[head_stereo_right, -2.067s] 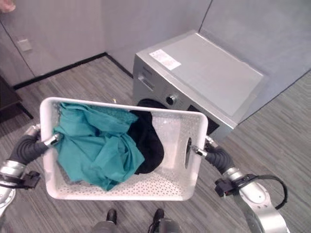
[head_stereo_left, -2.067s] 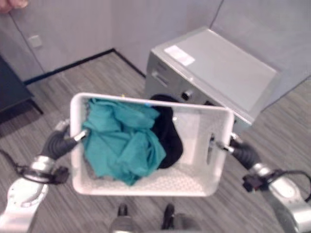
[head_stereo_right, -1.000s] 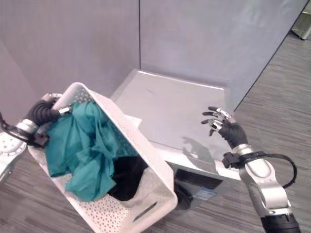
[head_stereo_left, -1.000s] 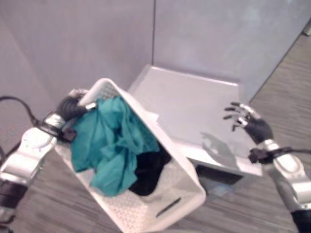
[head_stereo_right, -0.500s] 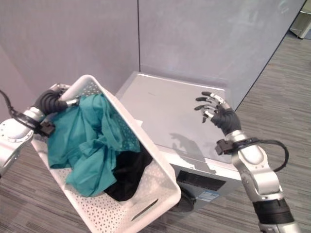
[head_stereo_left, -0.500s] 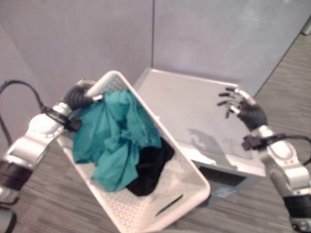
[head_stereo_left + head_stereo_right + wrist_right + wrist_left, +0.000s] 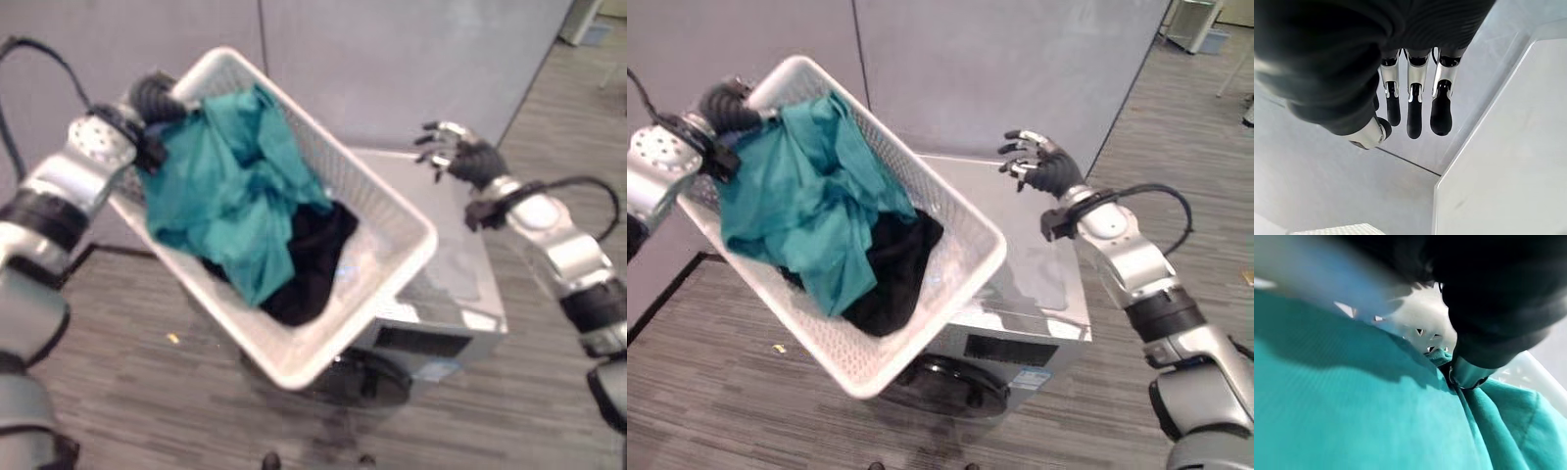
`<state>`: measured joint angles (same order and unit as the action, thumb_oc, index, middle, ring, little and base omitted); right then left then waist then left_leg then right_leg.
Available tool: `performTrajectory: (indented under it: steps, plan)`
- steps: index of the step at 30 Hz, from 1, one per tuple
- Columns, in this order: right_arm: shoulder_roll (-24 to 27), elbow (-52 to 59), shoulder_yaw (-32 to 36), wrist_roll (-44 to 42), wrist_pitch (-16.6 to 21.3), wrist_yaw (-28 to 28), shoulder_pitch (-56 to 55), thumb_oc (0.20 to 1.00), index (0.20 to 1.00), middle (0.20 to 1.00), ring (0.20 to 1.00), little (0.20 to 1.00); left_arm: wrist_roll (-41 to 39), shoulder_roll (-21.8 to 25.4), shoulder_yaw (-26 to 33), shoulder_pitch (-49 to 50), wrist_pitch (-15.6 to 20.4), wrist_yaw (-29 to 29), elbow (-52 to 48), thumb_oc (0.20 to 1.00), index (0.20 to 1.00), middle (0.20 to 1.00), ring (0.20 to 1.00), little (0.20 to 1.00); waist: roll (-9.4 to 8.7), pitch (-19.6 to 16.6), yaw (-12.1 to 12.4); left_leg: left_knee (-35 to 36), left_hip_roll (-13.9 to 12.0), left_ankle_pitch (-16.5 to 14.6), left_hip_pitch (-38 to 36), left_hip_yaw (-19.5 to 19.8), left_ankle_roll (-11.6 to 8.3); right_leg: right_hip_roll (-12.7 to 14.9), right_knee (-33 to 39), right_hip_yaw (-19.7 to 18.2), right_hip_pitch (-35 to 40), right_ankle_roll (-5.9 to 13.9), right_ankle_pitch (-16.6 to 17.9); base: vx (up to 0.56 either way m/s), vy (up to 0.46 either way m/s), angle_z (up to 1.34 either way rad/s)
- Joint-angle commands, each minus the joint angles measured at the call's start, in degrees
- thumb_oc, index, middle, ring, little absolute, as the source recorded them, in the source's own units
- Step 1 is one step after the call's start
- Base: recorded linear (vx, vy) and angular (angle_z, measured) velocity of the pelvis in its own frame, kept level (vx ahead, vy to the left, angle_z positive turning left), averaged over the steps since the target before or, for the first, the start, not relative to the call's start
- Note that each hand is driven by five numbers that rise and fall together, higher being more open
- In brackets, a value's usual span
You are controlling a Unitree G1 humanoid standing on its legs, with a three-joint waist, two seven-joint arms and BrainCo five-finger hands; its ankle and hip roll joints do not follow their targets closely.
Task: Grab the laundry basket,head to the washer,open it,put in the laundry and shut it.
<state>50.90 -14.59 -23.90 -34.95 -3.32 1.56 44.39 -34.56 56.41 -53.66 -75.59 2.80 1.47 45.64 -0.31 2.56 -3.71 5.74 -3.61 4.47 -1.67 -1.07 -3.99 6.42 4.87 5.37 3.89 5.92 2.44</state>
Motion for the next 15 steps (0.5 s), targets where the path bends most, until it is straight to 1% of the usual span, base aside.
performTrajectory:
  steps: [1, 4, 7, 8, 9, 12, 13, 15]
  plan:
    - [1.16, -1.48, -0.26, -0.48, 2.80, -1.38, 5.76, 0.200, 0.200, 0.200, 0.200, 0.200, -4.39, -1.85, 5.21, -11.97, 2.73, -3.45, 7.02, 0.200, 0.200, 0.200, 0.200, 0.200, 2.23, -1.23, 2.08, -0.87, -5.16, -6.27, -6.49, -1.47, -1.25, 2.63, -3.36, 3.03, -2.60, 4.54, -1.28, 0.00, 0.000, 0.00]
    - [0.26, -2.68, -0.23, -0.07, 2.51, -1.47, 5.82, 0.200, 0.200, 0.200, 0.200, 0.200, -3.99, -2.70, 5.48, -11.77, 2.37, -3.39, 8.11, 0.200, 0.200, 0.200, 0.200, 0.200, 2.25, -1.20, 2.03, -0.91, -5.19, -6.28, -6.42, -1.51, -1.25, 2.61, -3.32, 3.18, -2.54, 4.52, -1.34, 0.00, 0.000, 0.00]
    - [-1.32, -6.36, -1.36, 0.94, 1.59, -2.05, 6.99, 0.200, 0.200, 0.200, 0.200, 0.200, -4.49, -5.22, 6.66, -11.04, 1.71, -3.58, 11.04, 0.200, 0.200, 0.200, 0.200, 0.200, 2.21, -0.93, 1.91, -0.86, -5.21, -6.29, -6.26, -1.35, -1.26, 2.48, -3.21, 3.39, -2.55, 4.44, -1.55, 0.00, 0.000, 0.00]
    - [-2.81, -10.67, -3.77, 1.83, 0.45, -2.57, 9.63, 0.200, 0.200, 0.200, 0.200, 0.200, -5.12, -7.81, 7.45, -11.38, 0.85, -4.27, 15.87, 0.200, 0.200, 0.200, 0.200, 0.200, 2.13, -0.53, 1.61, -0.79, -5.32, -6.12, -5.94, -1.39, -1.40, 2.39, -3.17, 3.49, -2.96, 4.39, -1.49, 0.00, 0.000, 0.00]
    - [-2.83, -10.80, -3.90, 1.80, 0.50, -2.56, 9.81, 0.200, 0.200, 0.200, 0.200, 0.200, -5.13, -7.80, 7.47, -11.43, 0.88, -4.24, 15.95, 0.200, 0.200, 0.200, 0.200, 0.200, 2.17, -0.52, 1.57, -0.79, -5.33, -6.12, -5.92, -1.39, -1.40, 2.38, -3.17, 3.49, -2.98, 4.39, -1.48, -0.01, -0.034, -0.02]
    - [-5.37, -15.96, -6.84, 2.58, -0.12, -3.60, 13.99, 0.200, 0.200, 0.200, 0.200, 0.200, -5.69, -10.23, 8.68, -11.80, 0.09, -5.43, 20.07, 0.200, 0.200, 0.200, 0.200, 0.200, 2.15, 0.07, 1.25, -0.74, -5.51, -5.85, -5.40, -1.55, -1.59, 2.24, -3.03, 3.42, -3.65, 4.29, -1.28, -0.02, -0.019, -0.02]
    - [-5.38, -15.99, -6.87, 2.58, -0.11, -3.60, 14.03, 0.200, 0.200, 0.200, 0.200, 0.200, -5.69, -10.22, 8.69, -11.80, 0.09, -5.43, 20.07, 0.200, 0.200, 0.200, 0.200, 0.200, 2.16, 0.07, 1.24, -0.74, -5.51, -5.85, -5.39, -1.55, -1.59, 2.24, -3.03, 3.43, -3.65, 4.29, -1.28, -0.03, -0.015, -0.04]
    - [-7.41, -19.56, -9.02, 2.88, -0.58, -3.95, 17.71, 0.200, 0.200, 0.200, 0.200, 0.200, -5.47, -11.41, 9.31, -11.84, -0.48, -5.77, 23.03, 0.200, 0.200, 0.200, 0.200, 0.200, 2.14, 0.53, 0.96, -0.74, -5.57, -5.64, -5.04, -1.82, -1.68, 2.15, -2.81, 3.13, -4.00, 4.17, -1.11, -0.04, -0.030, -0.06]
